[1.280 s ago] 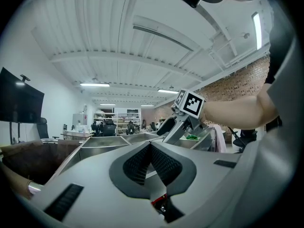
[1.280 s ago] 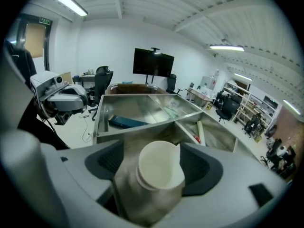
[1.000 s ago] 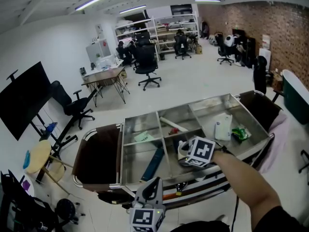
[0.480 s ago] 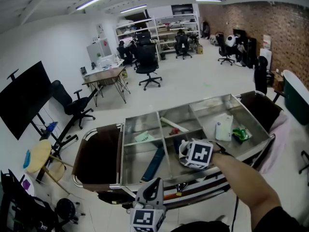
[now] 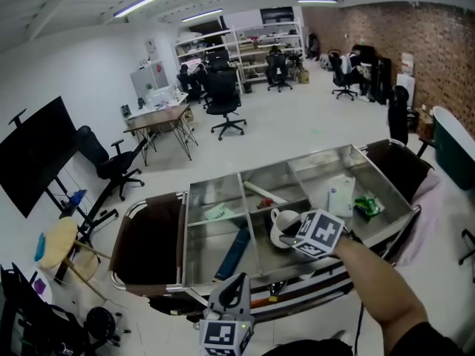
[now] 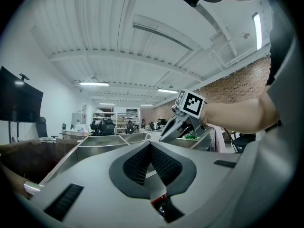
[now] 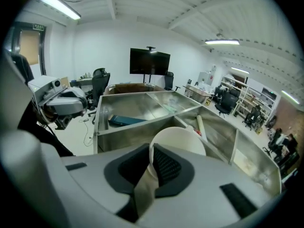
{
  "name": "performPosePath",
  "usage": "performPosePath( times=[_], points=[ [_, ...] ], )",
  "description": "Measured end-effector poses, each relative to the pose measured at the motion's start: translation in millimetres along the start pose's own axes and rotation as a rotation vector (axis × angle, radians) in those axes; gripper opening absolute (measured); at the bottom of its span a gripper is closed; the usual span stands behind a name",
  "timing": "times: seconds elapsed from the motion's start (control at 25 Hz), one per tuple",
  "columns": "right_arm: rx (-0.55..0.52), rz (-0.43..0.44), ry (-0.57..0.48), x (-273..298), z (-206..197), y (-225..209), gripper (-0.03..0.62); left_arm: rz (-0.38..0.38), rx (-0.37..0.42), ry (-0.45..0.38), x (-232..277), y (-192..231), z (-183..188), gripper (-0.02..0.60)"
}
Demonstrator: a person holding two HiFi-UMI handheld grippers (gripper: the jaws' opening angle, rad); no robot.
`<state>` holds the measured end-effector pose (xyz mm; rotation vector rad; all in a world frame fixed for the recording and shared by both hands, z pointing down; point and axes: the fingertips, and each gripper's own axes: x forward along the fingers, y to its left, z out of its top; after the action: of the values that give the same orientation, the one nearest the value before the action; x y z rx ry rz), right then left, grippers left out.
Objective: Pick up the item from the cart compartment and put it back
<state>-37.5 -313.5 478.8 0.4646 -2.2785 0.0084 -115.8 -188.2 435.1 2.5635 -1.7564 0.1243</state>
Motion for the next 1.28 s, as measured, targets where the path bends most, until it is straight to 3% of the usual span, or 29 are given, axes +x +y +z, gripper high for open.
performPosePath(
  times=[0.24, 0.6, 0.84, 1.08, 1.28],
  points=[
    [0.052, -0.016, -0.102, -23.7, 6.4, -0.6, 0.046, -0.009, 0.003, 0.002, 0.7, -4.8, 1.9, 0.000],
    [0.249, -0.071, -0.468, -106.1, 13.0, 12.7, 0.046, -0.005, 0.001, -0.028, -2.7, -3.8, 12.4, 0.000],
    [0.290, -0.108, -0.573, -149.6, 4.7, 25.9, 0.044, -0.010, -0.001, -0.038, -3.6, -4.5, 14.6, 0.000],
    [0.397, -0.139, -0.707, -192.2, -14.5, 49.6, 0.044, -0.031, -0.018, -0.054, -2.4, -12.4, 21.5, 0.000],
    [0.427, -0.127, -0.724, -195.5, -35.0, 64.2, 0.044, -0.028, -0.038, -0.053, -0.1, -9.9, 23.0, 0.000]
  ],
)
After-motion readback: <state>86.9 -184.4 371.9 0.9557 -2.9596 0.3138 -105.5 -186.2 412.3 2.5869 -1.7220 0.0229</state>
